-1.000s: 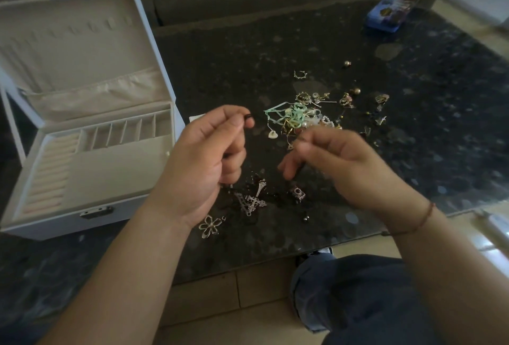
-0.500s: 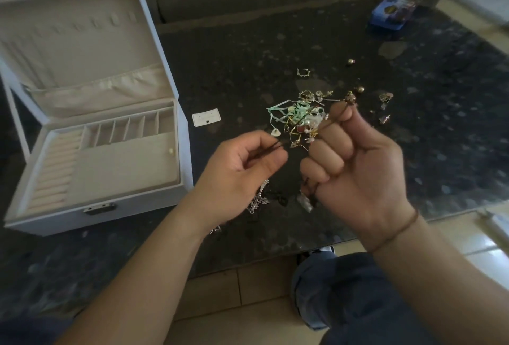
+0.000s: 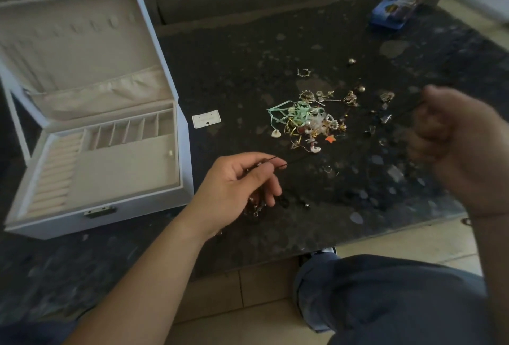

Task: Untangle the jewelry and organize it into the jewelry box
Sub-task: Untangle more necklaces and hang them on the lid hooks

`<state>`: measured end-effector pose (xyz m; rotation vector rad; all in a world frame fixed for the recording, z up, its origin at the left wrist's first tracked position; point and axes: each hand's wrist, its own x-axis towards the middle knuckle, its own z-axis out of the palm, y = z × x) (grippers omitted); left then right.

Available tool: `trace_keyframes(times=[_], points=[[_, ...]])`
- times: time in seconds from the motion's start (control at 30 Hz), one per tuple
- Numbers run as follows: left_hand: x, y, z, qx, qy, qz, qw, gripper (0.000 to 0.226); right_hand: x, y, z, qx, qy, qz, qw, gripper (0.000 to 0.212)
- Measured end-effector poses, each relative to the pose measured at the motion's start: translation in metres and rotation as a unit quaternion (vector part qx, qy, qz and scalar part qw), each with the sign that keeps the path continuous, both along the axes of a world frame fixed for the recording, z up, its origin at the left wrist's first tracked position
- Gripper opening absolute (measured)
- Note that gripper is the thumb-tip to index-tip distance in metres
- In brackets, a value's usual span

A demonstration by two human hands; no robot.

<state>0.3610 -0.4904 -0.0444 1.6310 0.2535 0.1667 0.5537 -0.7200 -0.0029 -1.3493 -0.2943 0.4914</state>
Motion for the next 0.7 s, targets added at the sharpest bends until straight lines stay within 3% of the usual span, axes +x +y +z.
trace_keyframes(times=[0.1,0.23,0.33,0.43,0.47,0.53,0.6,0.7], points=[[-0.004,-0.001,-0.001,-0.147,-0.006,-0.008,0.989,0.024,0.004,0.002,-0.011,-0.096,-0.045,-0.084,0.991,0.041],[-0.010,0.000,0.005,-0.245,-0.005,-0.047,0.968,0.031,0.001,0.006,-0.020,-0.255,-0.114,-0.078,0.957,0.035],[-0.013,0.001,0.011,-0.225,-0.007,-0.061,0.973,0.030,-0.007,0.009,-0.016,-0.410,-0.190,-0.018,0.892,0.035],[-0.013,-0.001,0.017,-0.128,0.007,-0.058,0.990,0.028,-0.015,0.016,-0.011,-0.478,-0.238,-0.002,0.846,0.019],[-0.013,-0.002,0.019,-0.105,0.010,-0.058,0.993,0.028,-0.021,0.021,-0.009,-0.465,-0.267,-0.026,0.844,0.009],[-0.012,-0.006,0.023,-0.081,0.009,-0.064,0.995,0.023,-0.037,0.034,-0.005,-0.347,-0.313,-0.068,0.882,0.008],[-0.012,-0.010,0.024,-0.074,0.003,-0.070,0.995,0.018,-0.062,0.048,0.000,-0.181,-0.305,-0.011,0.935,0.007],[-0.011,-0.012,0.025,-0.047,-0.004,-0.071,0.996,0.024,-0.091,0.064,0.001,-0.110,-0.293,0.126,0.941,0.016]])
